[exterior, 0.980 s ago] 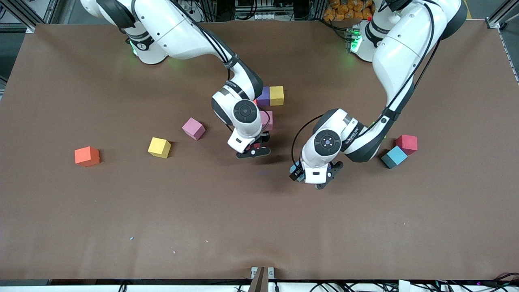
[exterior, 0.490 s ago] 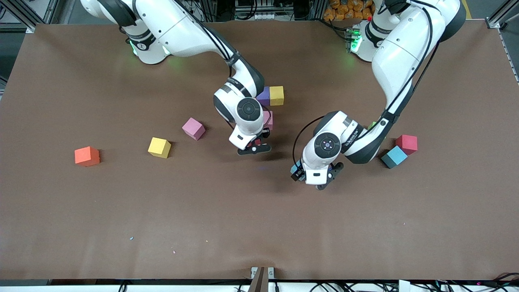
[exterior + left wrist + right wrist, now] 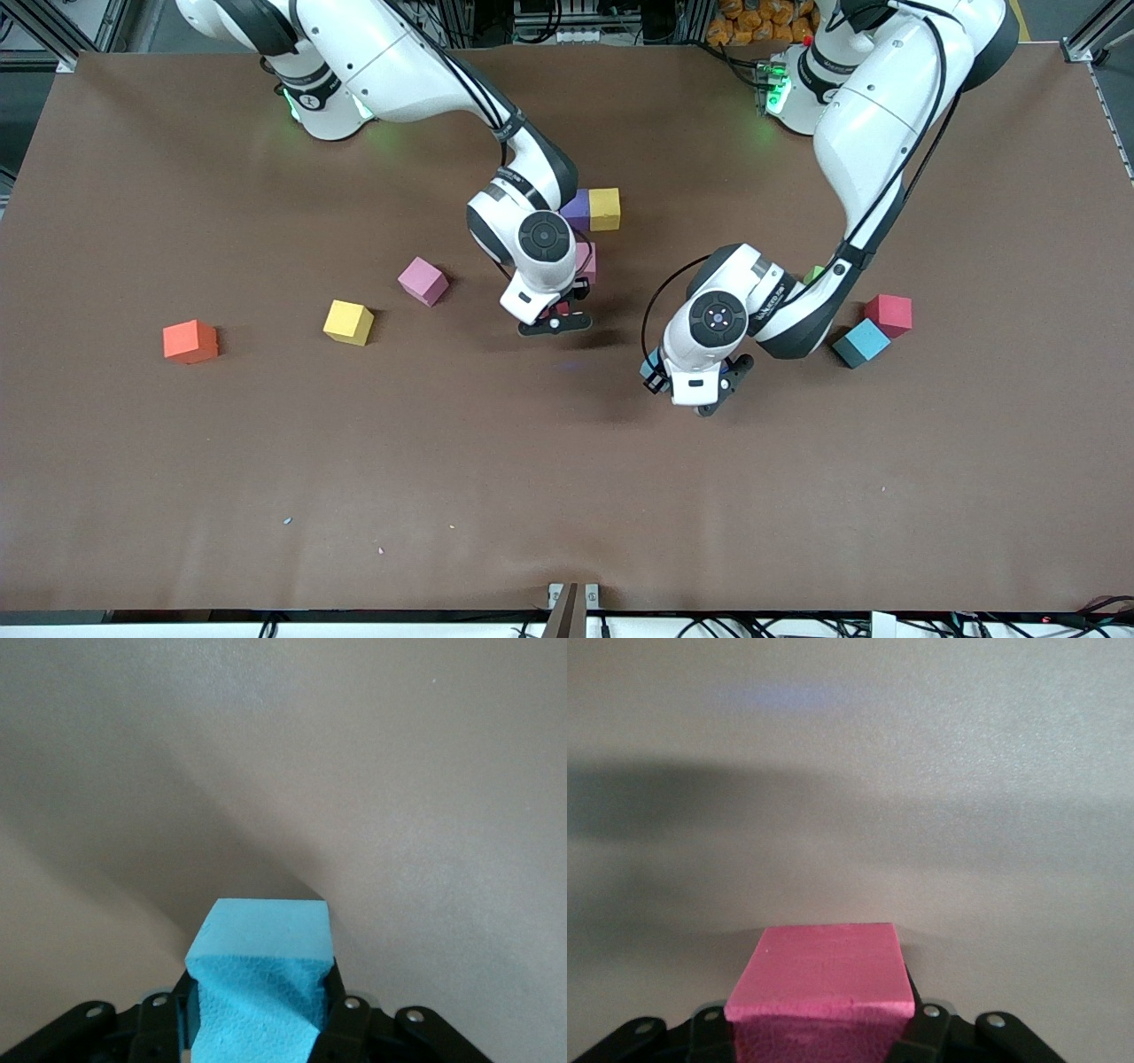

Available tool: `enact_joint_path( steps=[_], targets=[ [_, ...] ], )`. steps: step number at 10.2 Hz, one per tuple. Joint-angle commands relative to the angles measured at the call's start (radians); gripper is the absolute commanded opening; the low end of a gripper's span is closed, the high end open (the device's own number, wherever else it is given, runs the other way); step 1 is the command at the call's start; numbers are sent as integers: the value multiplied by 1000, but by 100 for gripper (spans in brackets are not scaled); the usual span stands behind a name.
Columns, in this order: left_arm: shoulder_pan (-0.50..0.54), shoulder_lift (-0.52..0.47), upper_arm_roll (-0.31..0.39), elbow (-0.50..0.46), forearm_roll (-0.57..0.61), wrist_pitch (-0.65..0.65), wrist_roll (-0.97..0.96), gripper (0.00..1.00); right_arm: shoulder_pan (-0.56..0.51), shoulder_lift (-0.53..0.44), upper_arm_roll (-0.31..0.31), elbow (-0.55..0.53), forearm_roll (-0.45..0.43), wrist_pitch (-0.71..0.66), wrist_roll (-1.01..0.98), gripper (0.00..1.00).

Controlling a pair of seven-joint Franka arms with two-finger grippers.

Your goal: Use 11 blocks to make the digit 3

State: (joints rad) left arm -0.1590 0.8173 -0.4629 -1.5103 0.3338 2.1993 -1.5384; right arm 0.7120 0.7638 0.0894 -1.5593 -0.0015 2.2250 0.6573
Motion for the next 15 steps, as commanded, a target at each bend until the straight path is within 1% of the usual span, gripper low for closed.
enact_joint_path(
  steps=[1, 2, 4, 6, 8, 10, 12, 14, 15],
  targets=[
    [-11, -6, 18, 13, 34, 4, -58, 0, 14, -26, -7, -41, -12, -1, 24, 55],
    [-8, -20, 23, 13, 43, 2, -92, 0, 14, -26, -7, -41, -14, -1, 19, 100],
    [-1, -43, 23, 15, 42, 2, -132, 0, 14, -32, -7, -30, -14, -2, 19, 100],
    [6, -62, 23, 13, 44, -3, -196, 0, 0, -72, -5, -28, -14, -19, 10, 100],
    [18, -110, 23, 7, 28, -21, -210, 0, -17, -119, -5, 7, -12, -124, 13, 100],
    [27, -136, 21, 7, 27, -53, -265, 0, -74, -168, -5, -5, -11, -165, -11, 100],
    [27, -152, 21, 5, 28, -61, -394, 0, -173, -214, -7, -68, -11, -179, -178, 100],
    [26, -156, 17, -1, 27, -62, -486, 0, -253, -288, -7, -177, -12, -150, -217, 100],
    [26, -156, 15, -1, 25, -62, -538, 0, -291, -331, -7, -244, -12, -108, -219, 100]
  ],
)
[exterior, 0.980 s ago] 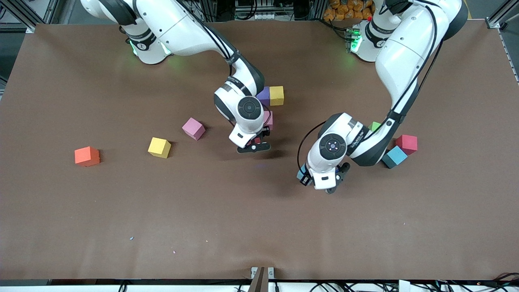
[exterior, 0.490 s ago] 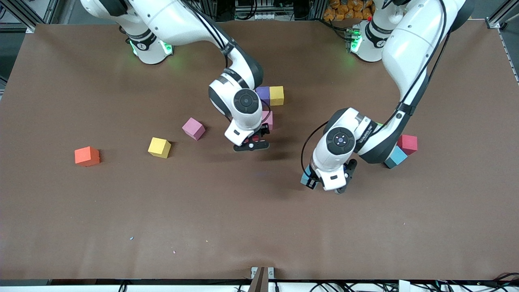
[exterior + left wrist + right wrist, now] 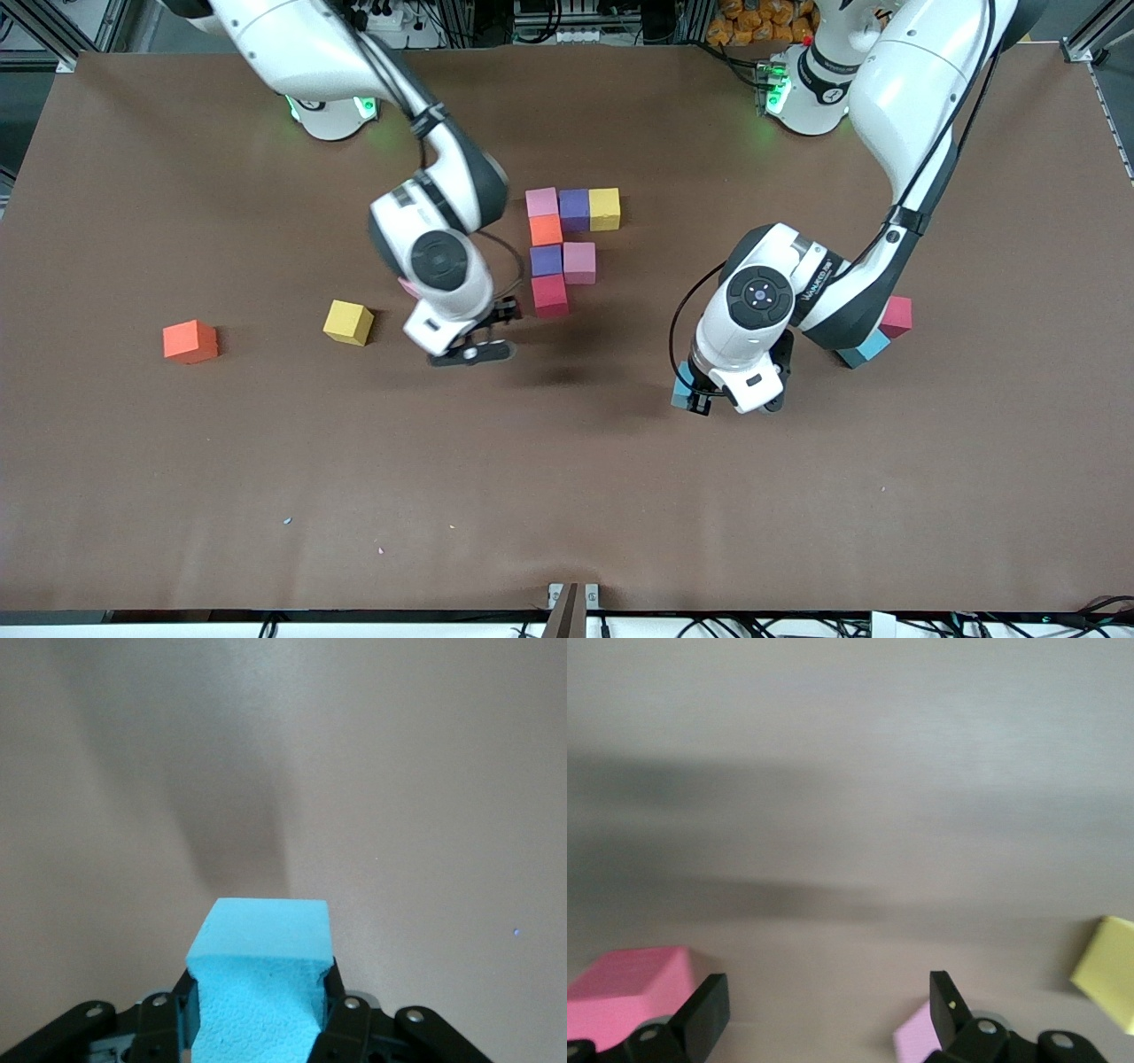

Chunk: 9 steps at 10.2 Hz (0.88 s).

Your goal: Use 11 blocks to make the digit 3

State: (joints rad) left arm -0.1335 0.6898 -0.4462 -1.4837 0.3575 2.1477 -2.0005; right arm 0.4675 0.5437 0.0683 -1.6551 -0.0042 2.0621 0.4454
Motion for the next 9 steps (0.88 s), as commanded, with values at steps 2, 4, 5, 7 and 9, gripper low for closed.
enact_joint_path(
  steps=[2, 4, 5, 7, 9],
  targets=[
    [-3, -27, -3, -29, -17, -11, -128, 0, -113, -169, 13, -247, -11, 107, -34, 100],
    [-3, -27, -3, -29, -61, -11, -180, 0, -214, -200, 15, -314, -10, 128, -95, 100],
    [-5, -27, -3, -29, -87, -11, -202, 0, -237, -220, 15, -369, -10, 177, -135, 100],
    [-11, -27, -3, -30, -109, -12, -268, 0, -282, -241, 15, -423, -10, 222, -168, 100],
    [-21, -19, -5, -32, -109, -11, -340, 0, -360, -229, 15, -425, -10, 230, -232, 100]
  ],
)
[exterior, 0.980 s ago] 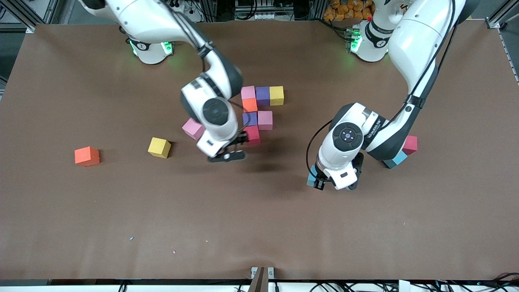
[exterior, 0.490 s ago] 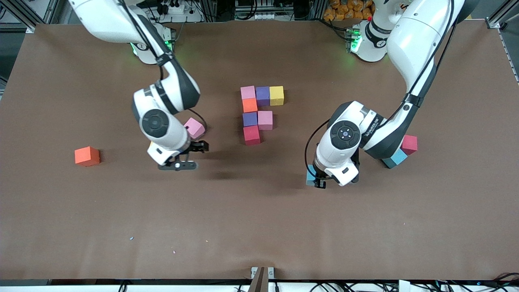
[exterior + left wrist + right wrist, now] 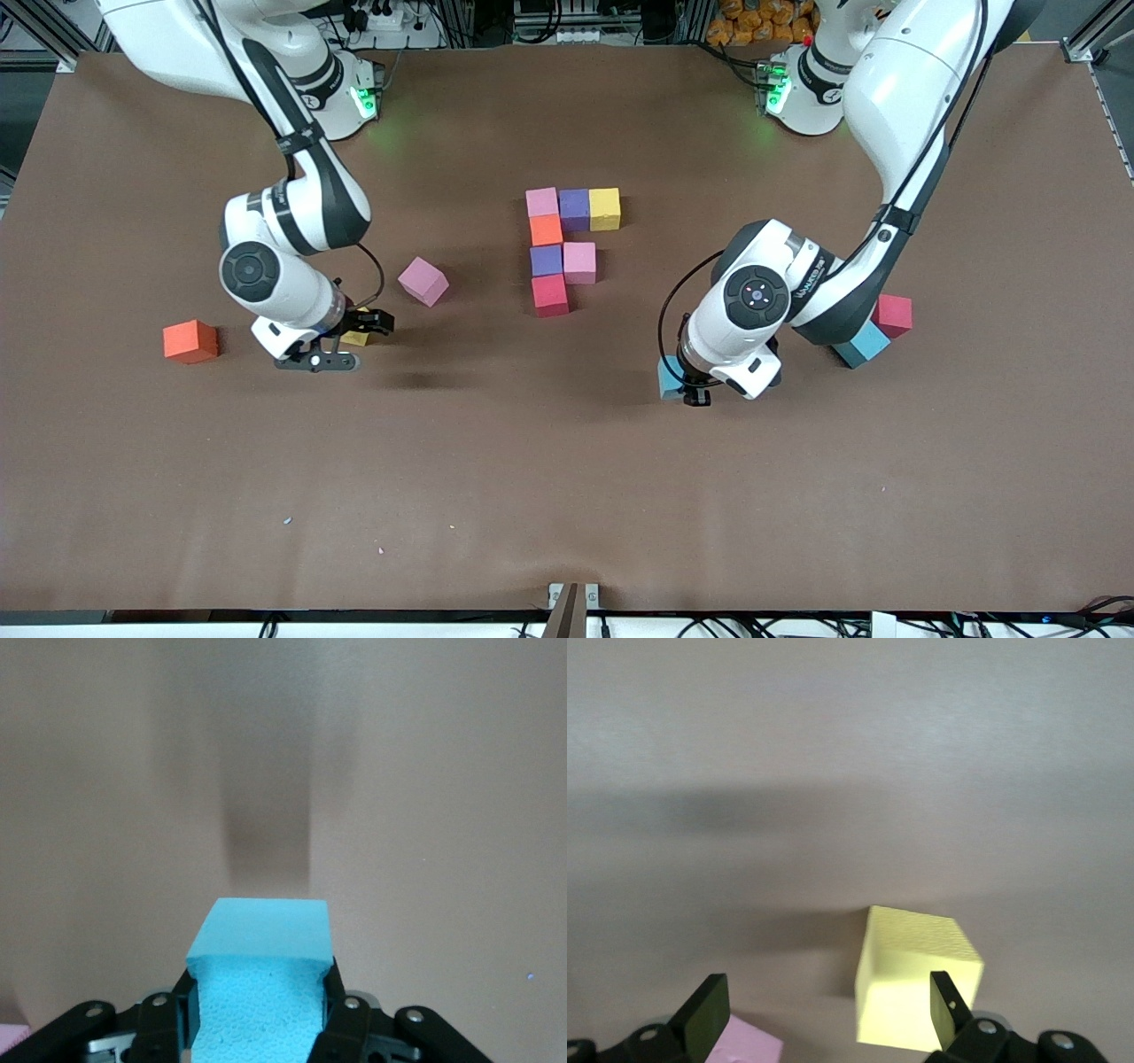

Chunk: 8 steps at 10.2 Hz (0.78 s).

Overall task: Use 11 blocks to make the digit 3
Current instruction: 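Grasp the yellow cube with the right gripper while the left carries cyan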

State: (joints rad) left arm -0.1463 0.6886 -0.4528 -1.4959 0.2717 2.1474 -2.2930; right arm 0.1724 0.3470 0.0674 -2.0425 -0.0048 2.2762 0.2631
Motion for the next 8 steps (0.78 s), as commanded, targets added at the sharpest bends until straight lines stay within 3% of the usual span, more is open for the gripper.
enact_joint_path(
  steps=[1, 5, 8],
  targets=[
    [-19, -15, 0, -29, -23, -11, -84, 0, -89, -30, 17, -41, -9, 22, -68, 100],
    [-76, -6, 2, -38, -23, -11, -239, 0, -103, -11, 17, -67, 25, 42, -33, 100],
    [-114, -20, 2, -122, -6, -9, -295, 0, -103, 27, 17, -79, 40, 63, 10, 100]
  ],
)
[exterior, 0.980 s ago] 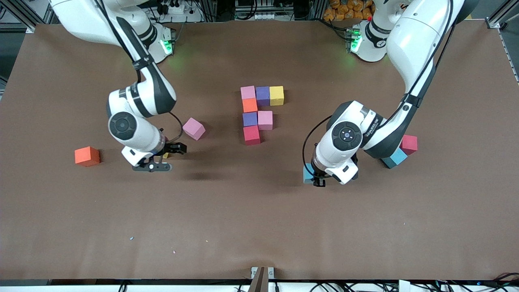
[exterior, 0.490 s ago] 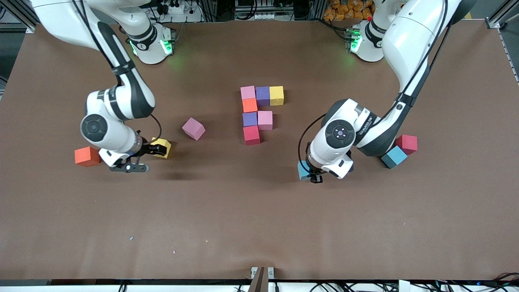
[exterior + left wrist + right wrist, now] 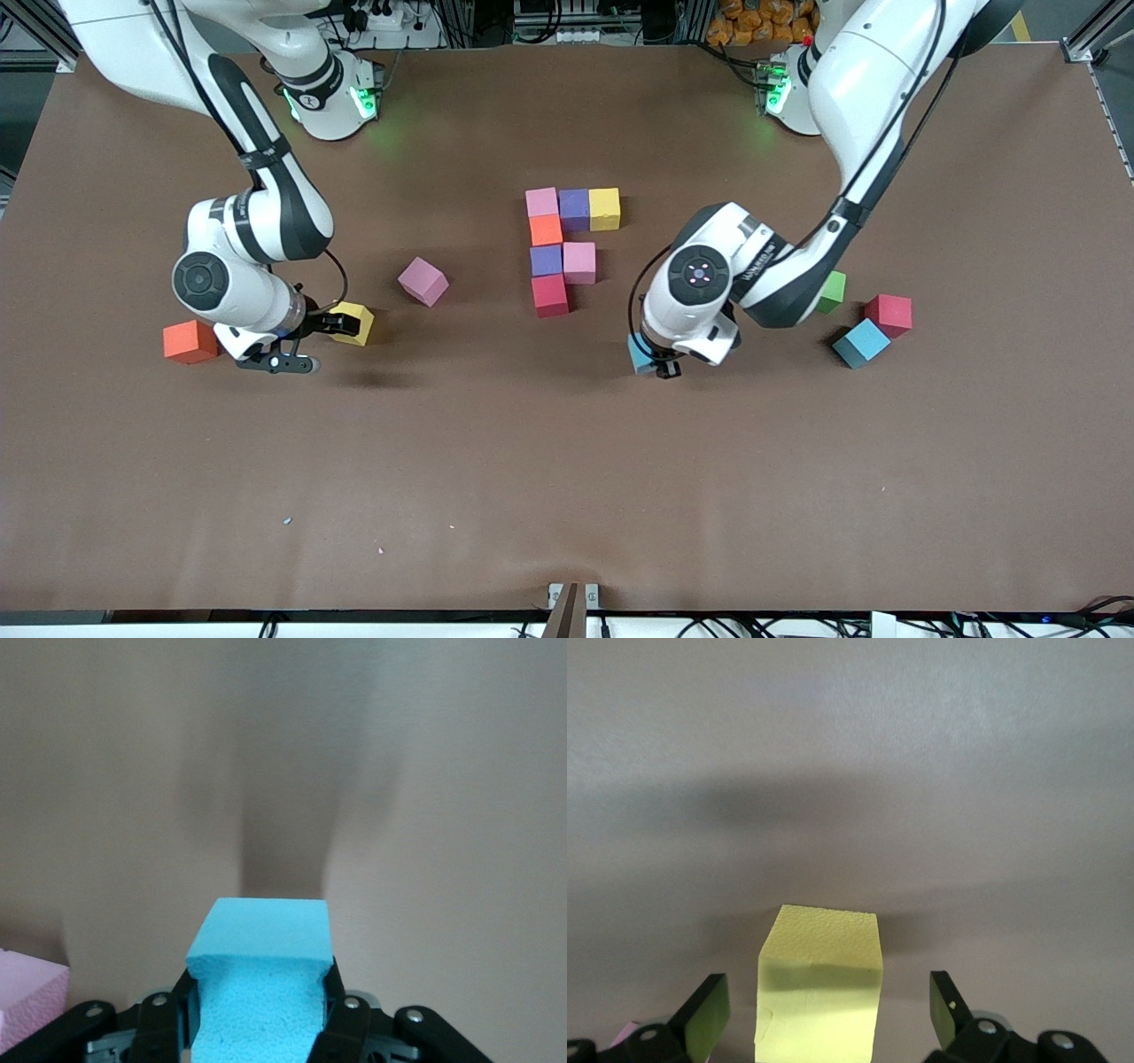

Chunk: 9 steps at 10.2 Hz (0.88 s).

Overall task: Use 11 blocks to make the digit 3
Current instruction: 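Grasp the yellow cube with the right gripper while the left carries cyan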

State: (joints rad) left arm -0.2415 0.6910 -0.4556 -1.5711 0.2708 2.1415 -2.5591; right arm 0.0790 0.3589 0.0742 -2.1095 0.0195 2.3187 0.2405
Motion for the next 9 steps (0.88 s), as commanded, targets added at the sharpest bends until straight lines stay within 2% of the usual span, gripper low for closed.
enact_joint_path(
  steps=[1, 3, 5, 6, 7, 9],
  targets=[
    [-25, -22, 5, -65, -1, -2, -44, 0, -8, 26, 10, -12, 34, 22, 51, 100],
    [-31, -36, 3, -98, 14, 12, -75, 0, -8, 61, 10, -10, 100, 37, 57, 100],
    [-51, -37, 3, -112, 15, 12, -89, 0, -8, 80, 10, -10, 105, 47, 59, 100],
    [-51, -38, 3, -125, 15, 14, -89, 0, -4, 80, 10, -7, 105, 44, 57, 47],
    [-53, -45, 3, -139, 15, 21, -90, 0, -1, 80, 10, -1, 105, 39, 59, 2],
    [-51, -106, 2, -243, 15, 111, -105, 0, 4, 80, 10, 41, 103, -8, 53, 0]
  ],
)
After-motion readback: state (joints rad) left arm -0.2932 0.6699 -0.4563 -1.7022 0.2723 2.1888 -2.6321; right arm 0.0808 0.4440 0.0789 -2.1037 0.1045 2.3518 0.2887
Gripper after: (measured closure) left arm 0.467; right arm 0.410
